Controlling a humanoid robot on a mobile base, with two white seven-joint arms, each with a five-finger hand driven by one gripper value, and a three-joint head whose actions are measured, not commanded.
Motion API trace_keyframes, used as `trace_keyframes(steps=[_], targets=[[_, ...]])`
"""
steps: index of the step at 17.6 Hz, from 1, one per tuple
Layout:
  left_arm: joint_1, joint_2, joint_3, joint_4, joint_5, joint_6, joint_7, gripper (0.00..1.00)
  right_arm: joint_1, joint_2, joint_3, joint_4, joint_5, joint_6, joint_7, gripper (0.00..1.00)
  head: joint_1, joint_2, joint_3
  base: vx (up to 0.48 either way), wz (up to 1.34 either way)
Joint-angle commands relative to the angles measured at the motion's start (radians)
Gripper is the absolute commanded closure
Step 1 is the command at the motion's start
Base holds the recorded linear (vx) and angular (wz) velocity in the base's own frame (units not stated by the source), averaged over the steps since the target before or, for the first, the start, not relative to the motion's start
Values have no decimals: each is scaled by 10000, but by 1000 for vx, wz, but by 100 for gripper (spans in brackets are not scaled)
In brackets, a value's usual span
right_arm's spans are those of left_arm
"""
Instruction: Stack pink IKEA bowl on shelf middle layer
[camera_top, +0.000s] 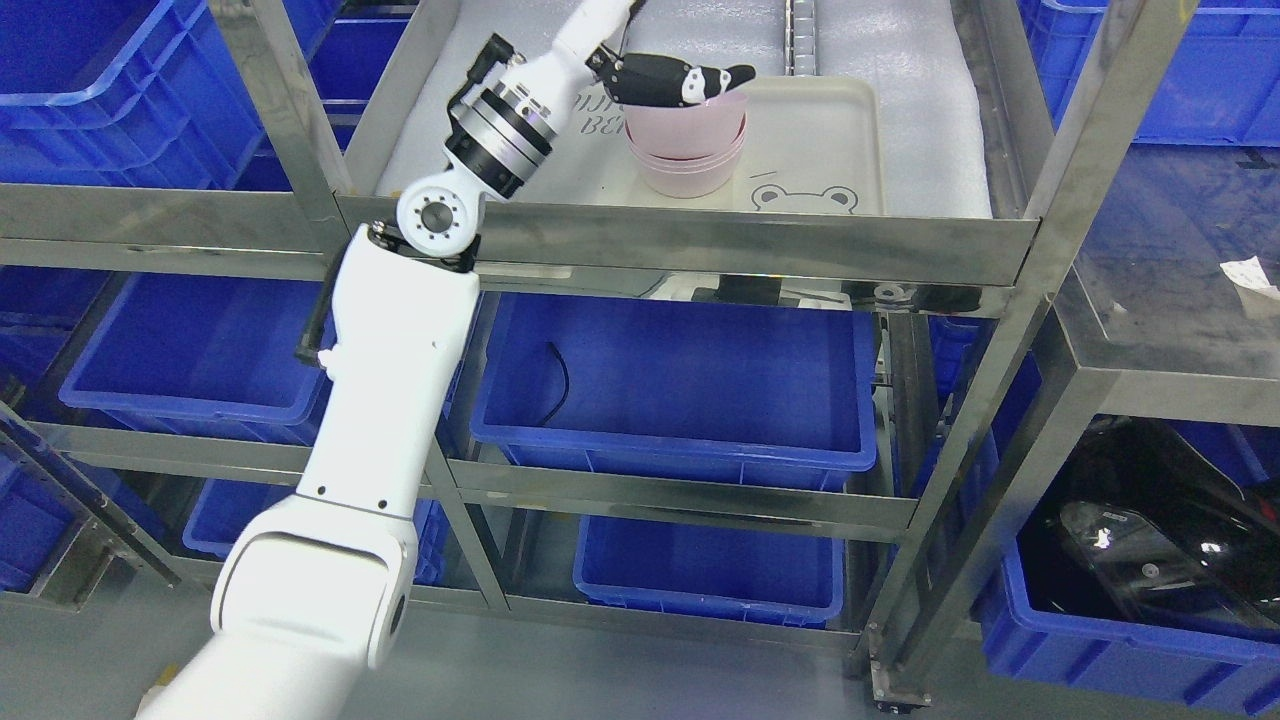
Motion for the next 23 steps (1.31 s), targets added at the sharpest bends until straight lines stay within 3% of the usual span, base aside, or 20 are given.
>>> trace_keyframes(steps=[1, 6, 9, 12, 15, 19, 23], targets=[[3066, -45, -4055, -3009, 742, -635, 514, 9, 153, -175, 0, -175, -2, 6, 5, 0, 0, 0, 0, 0, 0], [5535, -45, -3967, -2949, -72, -1589, -163, 9, 153, -175, 0, -175, -2, 6, 5, 0, 0, 0, 0, 0, 0], [7192, -45, -2513, -2734, -72, -1574, -40, 9, 153, -175, 0, -175, 13, 6, 5, 0, 0, 0, 0, 0, 0], [8299, -45, -1039, -2001, 324, -1406, 1579, 8, 153, -175, 0, -175, -2, 6, 5, 0, 0, 0, 0, 0, 0], [8562, -45, 34, -1476, 1351, -749, 2720, 8, 153, -175, 0, -175, -2, 6, 5, 0, 0, 0, 0, 0, 0], [8547, -45, 1126, -1476, 1938, 112, 2706, 6, 153, -175, 0, -175, -2, 6, 5, 0, 0, 0, 0, 0, 0], [8486, -45, 1939, -1506, 1938, 144, 2722, 5, 153, -175, 0, -175, 13, 6, 5, 0, 0, 0, 0, 0, 0]])
